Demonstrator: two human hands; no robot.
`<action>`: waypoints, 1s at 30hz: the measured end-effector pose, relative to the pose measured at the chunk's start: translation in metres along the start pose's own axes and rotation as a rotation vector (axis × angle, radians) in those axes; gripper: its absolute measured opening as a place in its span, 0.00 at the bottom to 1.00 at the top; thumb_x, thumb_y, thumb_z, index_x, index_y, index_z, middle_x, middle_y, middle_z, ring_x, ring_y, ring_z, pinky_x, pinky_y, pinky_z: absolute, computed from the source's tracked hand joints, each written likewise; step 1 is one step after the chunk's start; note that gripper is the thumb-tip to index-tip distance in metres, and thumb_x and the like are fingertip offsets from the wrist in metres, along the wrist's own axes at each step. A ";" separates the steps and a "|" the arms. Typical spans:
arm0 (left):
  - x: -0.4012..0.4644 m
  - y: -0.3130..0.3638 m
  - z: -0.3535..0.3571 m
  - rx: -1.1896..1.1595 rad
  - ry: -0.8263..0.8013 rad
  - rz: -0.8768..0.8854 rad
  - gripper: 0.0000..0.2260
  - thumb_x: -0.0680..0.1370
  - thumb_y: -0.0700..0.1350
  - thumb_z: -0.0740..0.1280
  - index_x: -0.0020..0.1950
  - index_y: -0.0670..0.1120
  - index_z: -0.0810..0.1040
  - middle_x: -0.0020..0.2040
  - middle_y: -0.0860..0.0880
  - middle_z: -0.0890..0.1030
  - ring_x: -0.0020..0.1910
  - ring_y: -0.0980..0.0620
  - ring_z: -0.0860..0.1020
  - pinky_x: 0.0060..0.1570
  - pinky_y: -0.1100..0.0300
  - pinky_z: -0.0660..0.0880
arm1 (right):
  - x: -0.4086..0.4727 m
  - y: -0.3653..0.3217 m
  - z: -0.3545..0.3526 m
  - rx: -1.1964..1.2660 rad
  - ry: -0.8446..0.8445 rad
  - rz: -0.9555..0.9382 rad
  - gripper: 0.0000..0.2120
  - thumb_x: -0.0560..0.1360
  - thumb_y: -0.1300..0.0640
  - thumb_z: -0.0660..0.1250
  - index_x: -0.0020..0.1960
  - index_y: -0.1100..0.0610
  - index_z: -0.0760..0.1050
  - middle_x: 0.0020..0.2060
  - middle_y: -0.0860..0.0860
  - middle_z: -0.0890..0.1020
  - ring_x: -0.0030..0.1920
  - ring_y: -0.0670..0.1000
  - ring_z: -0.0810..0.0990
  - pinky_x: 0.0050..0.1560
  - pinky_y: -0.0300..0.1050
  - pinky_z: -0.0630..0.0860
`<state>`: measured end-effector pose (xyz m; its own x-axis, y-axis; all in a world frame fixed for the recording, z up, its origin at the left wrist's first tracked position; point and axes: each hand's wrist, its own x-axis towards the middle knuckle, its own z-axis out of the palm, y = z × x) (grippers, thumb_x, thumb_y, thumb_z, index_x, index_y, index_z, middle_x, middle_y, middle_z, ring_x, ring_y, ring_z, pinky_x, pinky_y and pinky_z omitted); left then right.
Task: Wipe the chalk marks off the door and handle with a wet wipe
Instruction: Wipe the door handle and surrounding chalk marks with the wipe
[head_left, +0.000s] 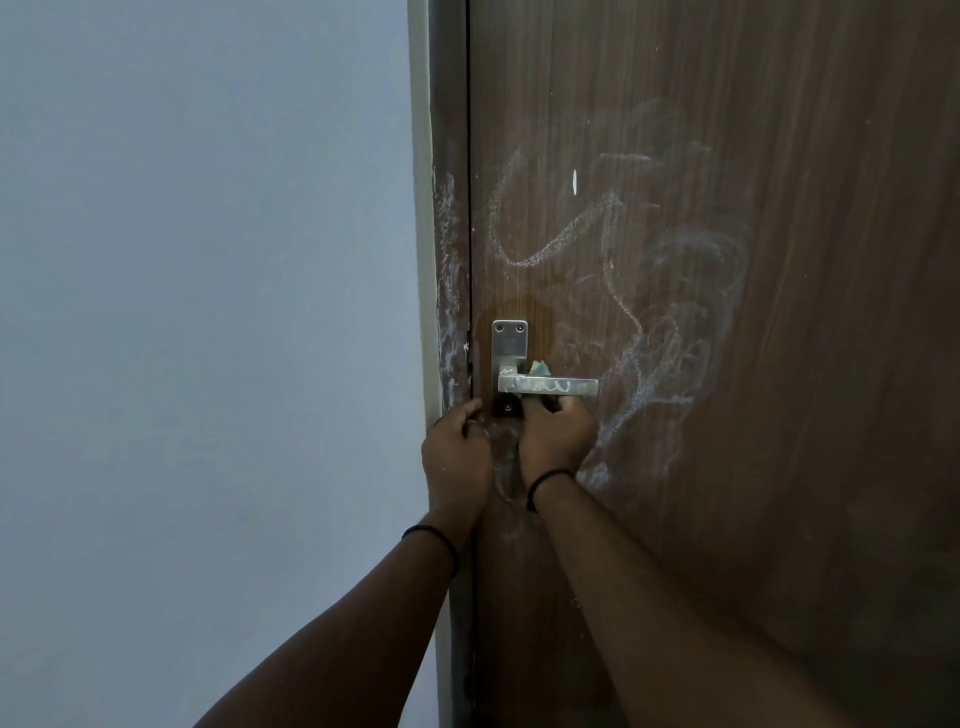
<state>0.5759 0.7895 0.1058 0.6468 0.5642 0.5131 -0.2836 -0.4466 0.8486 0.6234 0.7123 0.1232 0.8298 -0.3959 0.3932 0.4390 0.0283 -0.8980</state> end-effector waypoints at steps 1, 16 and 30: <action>0.000 -0.001 0.000 0.001 0.001 -0.002 0.17 0.80 0.35 0.60 0.66 0.45 0.80 0.56 0.43 0.84 0.58 0.46 0.79 0.64 0.51 0.75 | -0.002 0.002 -0.001 -0.007 -0.028 0.006 0.07 0.72 0.55 0.75 0.39 0.52 0.79 0.32 0.43 0.81 0.34 0.40 0.78 0.33 0.34 0.72; -0.001 0.003 -0.001 0.034 -0.005 0.028 0.17 0.80 0.37 0.60 0.66 0.46 0.79 0.60 0.47 0.82 0.60 0.50 0.78 0.60 0.60 0.72 | -0.014 0.015 -0.031 -0.318 -0.215 -0.067 0.08 0.74 0.56 0.73 0.37 0.57 0.80 0.33 0.49 0.82 0.34 0.48 0.78 0.36 0.42 0.73; -0.006 0.026 -0.014 0.030 0.048 0.073 0.16 0.79 0.36 0.59 0.58 0.47 0.83 0.52 0.48 0.85 0.46 0.55 0.78 0.43 0.69 0.70 | 0.033 -0.107 -0.013 -0.966 -0.609 -0.706 0.11 0.76 0.64 0.63 0.48 0.62 0.84 0.49 0.57 0.84 0.45 0.50 0.81 0.46 0.41 0.78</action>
<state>0.5549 0.7843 0.1267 0.5904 0.5617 0.5796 -0.3072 -0.5076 0.8049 0.5994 0.6840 0.2298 0.6593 0.4189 0.6244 0.6262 -0.7655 -0.1478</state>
